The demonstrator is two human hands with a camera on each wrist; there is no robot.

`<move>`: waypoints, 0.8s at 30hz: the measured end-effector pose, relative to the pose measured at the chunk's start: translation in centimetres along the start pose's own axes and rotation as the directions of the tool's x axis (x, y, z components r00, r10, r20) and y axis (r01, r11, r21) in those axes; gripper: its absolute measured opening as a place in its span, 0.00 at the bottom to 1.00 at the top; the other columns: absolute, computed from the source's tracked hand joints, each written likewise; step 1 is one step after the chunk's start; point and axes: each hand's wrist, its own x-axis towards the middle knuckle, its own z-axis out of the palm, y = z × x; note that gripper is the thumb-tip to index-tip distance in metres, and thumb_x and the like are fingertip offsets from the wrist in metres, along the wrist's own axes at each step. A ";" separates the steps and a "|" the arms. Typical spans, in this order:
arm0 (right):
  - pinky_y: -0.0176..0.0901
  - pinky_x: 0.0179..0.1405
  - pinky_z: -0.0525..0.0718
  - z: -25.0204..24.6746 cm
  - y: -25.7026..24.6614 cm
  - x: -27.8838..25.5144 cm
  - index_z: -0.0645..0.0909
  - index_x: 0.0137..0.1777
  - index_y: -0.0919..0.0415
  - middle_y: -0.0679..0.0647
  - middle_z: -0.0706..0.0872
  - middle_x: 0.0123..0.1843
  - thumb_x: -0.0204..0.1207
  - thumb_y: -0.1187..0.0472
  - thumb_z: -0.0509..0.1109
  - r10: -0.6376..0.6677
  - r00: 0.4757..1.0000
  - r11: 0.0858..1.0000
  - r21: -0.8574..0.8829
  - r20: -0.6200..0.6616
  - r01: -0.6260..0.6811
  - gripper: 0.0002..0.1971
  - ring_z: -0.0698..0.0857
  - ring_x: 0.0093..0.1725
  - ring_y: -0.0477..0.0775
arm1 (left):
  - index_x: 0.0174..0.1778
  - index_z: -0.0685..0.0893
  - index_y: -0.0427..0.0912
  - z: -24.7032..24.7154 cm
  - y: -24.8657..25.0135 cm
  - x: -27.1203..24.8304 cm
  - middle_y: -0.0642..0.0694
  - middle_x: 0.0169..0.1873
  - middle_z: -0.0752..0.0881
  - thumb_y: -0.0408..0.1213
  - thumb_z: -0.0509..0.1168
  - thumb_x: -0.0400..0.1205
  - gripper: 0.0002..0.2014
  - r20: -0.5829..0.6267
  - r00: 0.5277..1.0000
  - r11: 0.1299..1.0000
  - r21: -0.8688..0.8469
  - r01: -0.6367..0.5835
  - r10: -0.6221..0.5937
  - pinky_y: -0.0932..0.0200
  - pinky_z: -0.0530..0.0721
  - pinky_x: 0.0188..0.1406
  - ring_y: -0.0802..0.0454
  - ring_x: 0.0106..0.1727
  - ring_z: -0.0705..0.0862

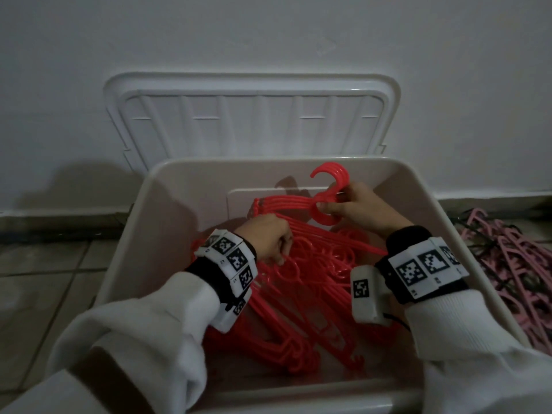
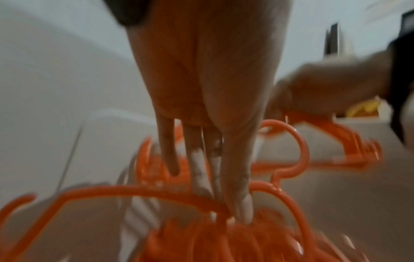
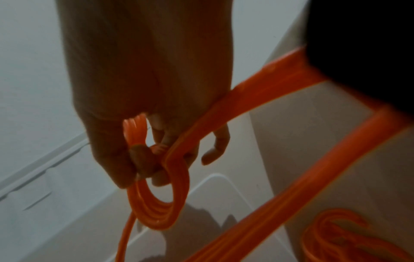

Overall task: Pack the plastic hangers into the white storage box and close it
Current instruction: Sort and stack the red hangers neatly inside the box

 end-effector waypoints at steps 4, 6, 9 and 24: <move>0.28 0.31 0.80 0.1 0.1 0.1 0.76 0.39 0.56 0.48 0.80 0.34 0.69 0.79 0.69 0.035 0.995 0.989 -0.149 0.089 -0.021 0.15 0.81 0.30 0.37 | 0.39 0.88 0.45 -2.1 -0.1 -0.9 0.54 0.31 0.83 0.36 0.77 0.69 0.06 -0.167 0.985 1.000 -0.005 0.031 -0.032 0.69 0.68 0.28 0.58 0.36 0.81; 0.27 0.31 0.78 0.3 0.0 -0.2 0.75 0.45 0.58 0.48 0.79 0.35 0.67 0.79 0.71 0.059 0.983 0.975 -0.223 0.173 -0.019 0.16 0.79 0.30 0.38 | 0.39 0.88 0.46 -2.5 0.0 -1.2 0.54 0.32 0.83 0.37 0.78 0.68 0.06 -0.222 0.974 0.998 -0.043 0.046 -0.055 0.67 0.71 0.35 0.57 0.38 0.82; 0.31 0.45 0.82 0.8 0.1 -0.3 0.79 0.52 0.59 0.50 0.84 0.43 0.66 0.70 0.78 0.098 0.964 0.968 -0.248 0.246 -0.035 0.17 0.82 0.40 0.44 | 0.39 0.89 0.48 -2.7 0.5 -1.4 0.52 0.35 0.88 0.39 0.78 0.69 0.06 -0.299 0.951 0.995 -0.081 0.056 -0.078 0.68 0.72 0.38 0.56 0.43 0.86; 0.23 0.30 0.79 1.2 0.0 -0.1 0.76 0.61 0.74 0.52 0.83 0.43 0.76 0.76 0.66 -0.010 0.993 0.999 0.041 0.118 0.005 0.13 0.85 0.33 0.33 | 0.40 0.89 0.40 -2.4 1.3 -0.7 0.51 0.29 0.86 0.33 0.79 0.67 0.09 -0.535 0.834 0.914 -0.393 -0.104 -0.136 0.77 0.76 0.34 0.61 0.30 0.82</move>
